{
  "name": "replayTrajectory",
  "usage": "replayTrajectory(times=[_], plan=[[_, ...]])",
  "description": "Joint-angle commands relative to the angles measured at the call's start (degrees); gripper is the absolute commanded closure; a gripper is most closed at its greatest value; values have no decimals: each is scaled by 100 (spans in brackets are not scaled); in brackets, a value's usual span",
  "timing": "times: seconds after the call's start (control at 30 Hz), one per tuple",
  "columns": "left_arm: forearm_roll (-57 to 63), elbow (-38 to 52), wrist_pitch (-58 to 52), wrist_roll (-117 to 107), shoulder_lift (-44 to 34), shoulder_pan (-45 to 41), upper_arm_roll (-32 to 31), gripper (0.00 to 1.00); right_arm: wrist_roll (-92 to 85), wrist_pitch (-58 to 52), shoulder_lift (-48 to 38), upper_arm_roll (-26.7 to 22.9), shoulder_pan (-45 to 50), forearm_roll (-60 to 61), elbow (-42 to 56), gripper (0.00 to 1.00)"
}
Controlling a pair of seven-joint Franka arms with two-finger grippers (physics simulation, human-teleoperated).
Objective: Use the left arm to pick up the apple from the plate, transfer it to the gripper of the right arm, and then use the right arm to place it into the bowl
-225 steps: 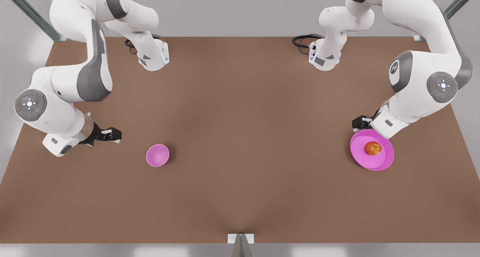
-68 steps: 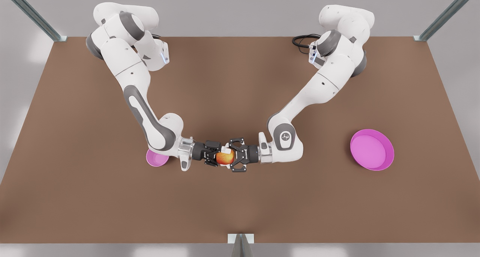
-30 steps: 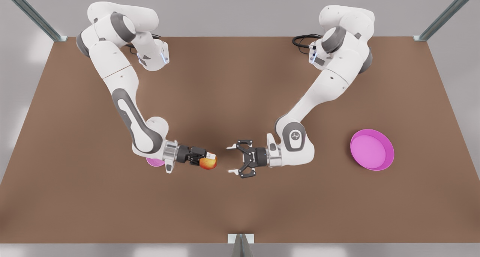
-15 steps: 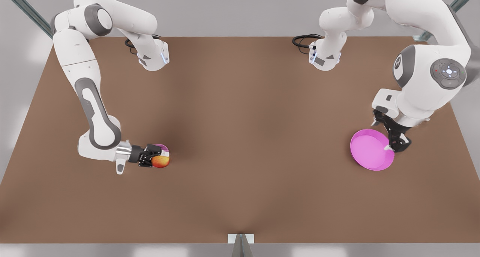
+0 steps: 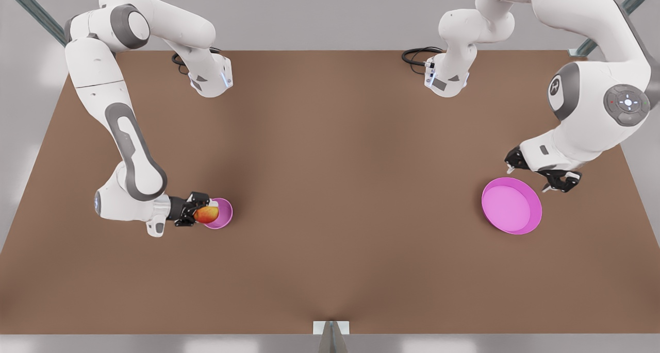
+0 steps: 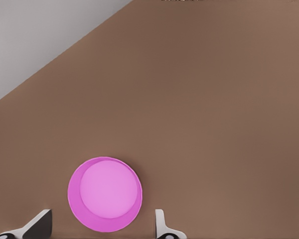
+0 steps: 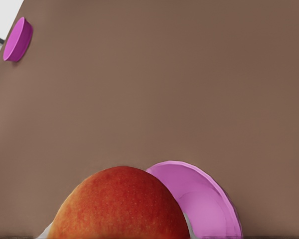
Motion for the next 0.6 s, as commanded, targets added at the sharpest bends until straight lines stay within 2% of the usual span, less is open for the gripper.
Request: replayTrajectory(times=[0.0,0.17,0.23,0.27,0.3,0.43,0.47,0.57], plan=[[15,162,-6,-3240,134,-4,-1,0,63,-108,-8,-14,-1,-301,0,28],[-11,268,-32,-3504,213,4,-10,0,71,-56,19,-41,-10,-767,18,27],[-20,268,-32,-3505,213,-4,-10,0,115,-56,19,-41,-1,-776,26,16],[-20,268,-32,-3513,213,-4,-10,0,115,-56,19,-41,-1,-776,35,3],[-20,268,-32,-3513,213,-4,-10,0,115,-56,19,-41,-10,-776,35,0],[-20,268,-41,-3513,213,-4,-10,0,150,-90,19,-49,-10,-776,175,0],[-20,268,-33,-3513,213,-4,-10,0,212,-213,19,-49,34,-1047,483,0],[-11,268,-50,-3724,205,-22,-10,0,748,-1171,10,38,324,-3131,2407,0]])
